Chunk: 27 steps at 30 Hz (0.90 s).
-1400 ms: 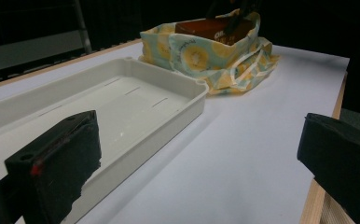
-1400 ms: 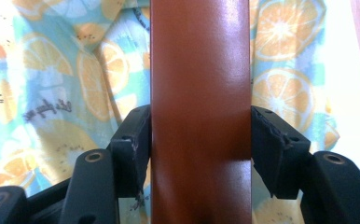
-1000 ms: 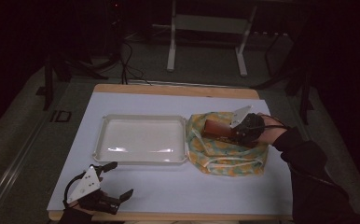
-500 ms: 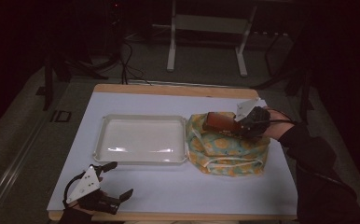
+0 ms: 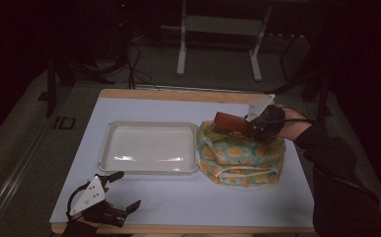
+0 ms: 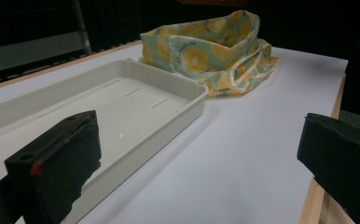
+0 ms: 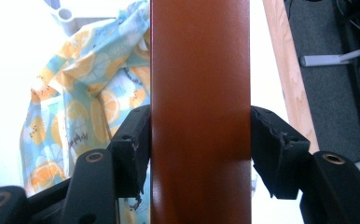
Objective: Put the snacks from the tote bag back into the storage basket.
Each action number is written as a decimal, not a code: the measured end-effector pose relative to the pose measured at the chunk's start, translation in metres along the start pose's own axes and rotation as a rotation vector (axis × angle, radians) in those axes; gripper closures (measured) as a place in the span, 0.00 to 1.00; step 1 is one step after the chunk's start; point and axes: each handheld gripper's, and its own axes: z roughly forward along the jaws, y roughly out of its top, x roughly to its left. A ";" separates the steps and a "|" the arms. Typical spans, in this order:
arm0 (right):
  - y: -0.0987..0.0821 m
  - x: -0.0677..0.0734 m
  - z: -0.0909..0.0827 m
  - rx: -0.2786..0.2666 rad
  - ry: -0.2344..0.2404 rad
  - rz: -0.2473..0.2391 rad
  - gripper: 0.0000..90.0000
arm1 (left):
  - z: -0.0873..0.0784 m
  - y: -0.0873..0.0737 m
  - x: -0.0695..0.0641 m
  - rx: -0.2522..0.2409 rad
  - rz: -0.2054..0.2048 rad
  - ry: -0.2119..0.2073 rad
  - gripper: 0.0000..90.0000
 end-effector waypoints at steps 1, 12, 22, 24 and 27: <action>0.002 0.000 -0.001 -0.001 0.003 -0.002 0.47 | 0.000 0.000 0.000 0.000 -0.001 0.000 0.00; 0.029 -0.004 -0.005 0.003 0.008 -0.048 0.47 | -0.001 0.000 -0.001 0.000 0.001 -0.001 0.00; 0.055 -0.001 0.001 0.006 0.028 -0.091 0.47 | -0.001 0.000 -0.001 -0.003 0.003 -0.004 0.00; 0.060 0.000 0.002 0.003 0.031 -0.096 0.47 | -0.001 0.000 -0.001 -0.003 0.004 -0.004 0.00; 0.067 0.001 0.005 -0.003 0.039 -0.104 0.47 | -0.002 0.000 -0.001 -0.003 0.004 -0.004 0.00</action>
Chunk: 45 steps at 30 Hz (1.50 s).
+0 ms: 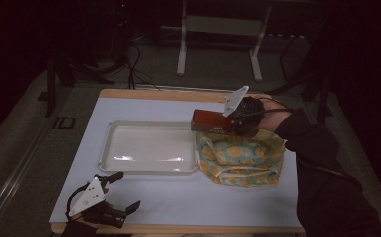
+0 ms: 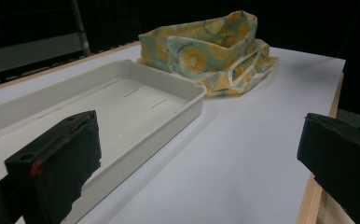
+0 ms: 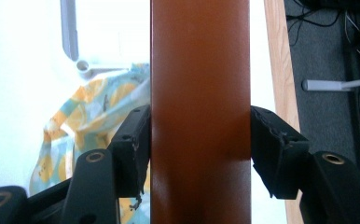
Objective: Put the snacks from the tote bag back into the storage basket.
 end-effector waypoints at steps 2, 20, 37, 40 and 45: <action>0.004 0.000 0.002 0.000 0.005 -0.005 0.47 | 0.000 0.000 0.000 -0.001 0.001 0.001 0.00; 0.050 0.007 0.021 -0.024 0.047 -0.079 0.47 | -0.003 0.000 0.000 -0.006 0.008 0.008 0.00; 0.092 0.014 0.050 -0.070 0.110 -0.127 0.48 | -0.004 0.000 0.001 -0.005 0.011 0.002 0.00; 0.098 0.017 0.058 -0.074 0.120 -0.131 0.48 | -0.004 0.000 0.001 -0.007 0.009 0.000 0.00; 0.105 0.021 0.071 -0.075 0.136 -0.142 0.48 | -0.004 0.000 0.000 -0.009 0.009 -0.005 0.00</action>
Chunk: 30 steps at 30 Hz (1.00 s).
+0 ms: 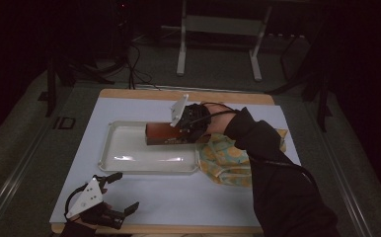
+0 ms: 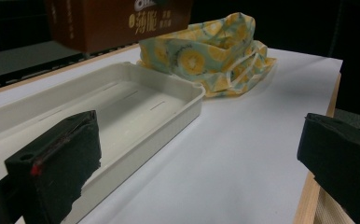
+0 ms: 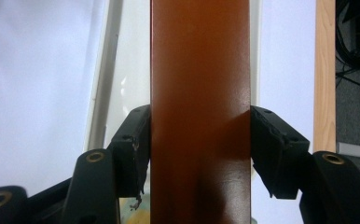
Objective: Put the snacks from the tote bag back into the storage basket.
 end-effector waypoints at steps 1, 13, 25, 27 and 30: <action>0.001 0.000 0.002 -0.003 0.002 -0.001 0.48 | 0.000 0.000 0.000 -0.001 -0.001 0.000 0.00; 0.006 0.004 0.039 0.000 0.026 0.035 0.48 | 0.000 0.000 0.000 -0.005 0.002 -0.003 0.00; 0.008 0.009 0.073 0.028 0.037 0.052 0.48 | -0.001 0.000 0.000 -0.004 0.005 -0.005 0.00; 0.007 0.009 0.079 0.036 0.044 0.055 0.47 | -0.001 0.000 0.000 -0.005 0.003 -0.007 0.00; 0.005 0.009 0.086 0.042 0.051 0.062 0.48 | -0.001 0.000 0.000 -0.005 0.003 -0.008 0.00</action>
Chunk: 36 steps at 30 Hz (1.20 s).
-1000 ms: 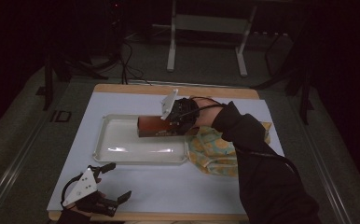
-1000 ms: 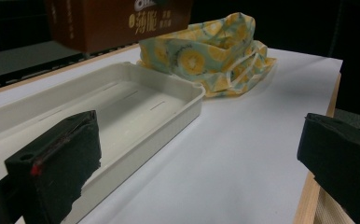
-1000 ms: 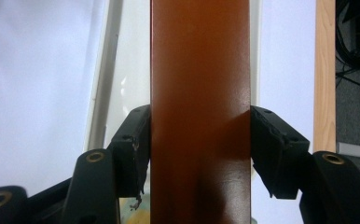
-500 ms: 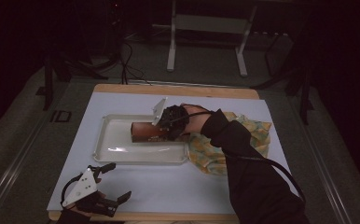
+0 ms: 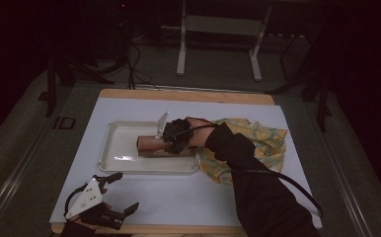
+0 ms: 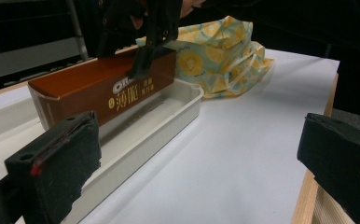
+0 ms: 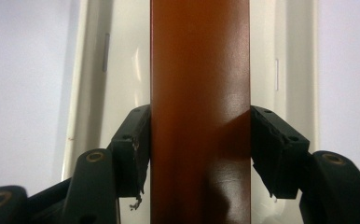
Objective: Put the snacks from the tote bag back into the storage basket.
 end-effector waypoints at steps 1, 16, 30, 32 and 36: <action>0.000 -0.001 0.002 -0.002 0.001 0.004 0.48 | 0.000 0.000 0.000 0.000 0.001 0.000 0.00; -0.009 -0.005 0.024 0.019 0.028 0.050 0.47 | 0.000 0.000 0.000 -0.002 0.004 -0.008 0.00; -0.009 -0.009 0.035 0.026 0.052 0.074 0.47 | 0.000 0.000 0.000 -0.004 0.004 -0.013 0.00; -0.009 -0.010 0.035 0.032 0.056 0.083 0.46 | 0.000 0.000 0.000 -0.003 0.005 -0.013 0.00; -0.009 -0.010 0.035 0.037 0.054 0.079 0.46 | 0.000 0.000 0.000 -0.003 0.004 -0.013 0.00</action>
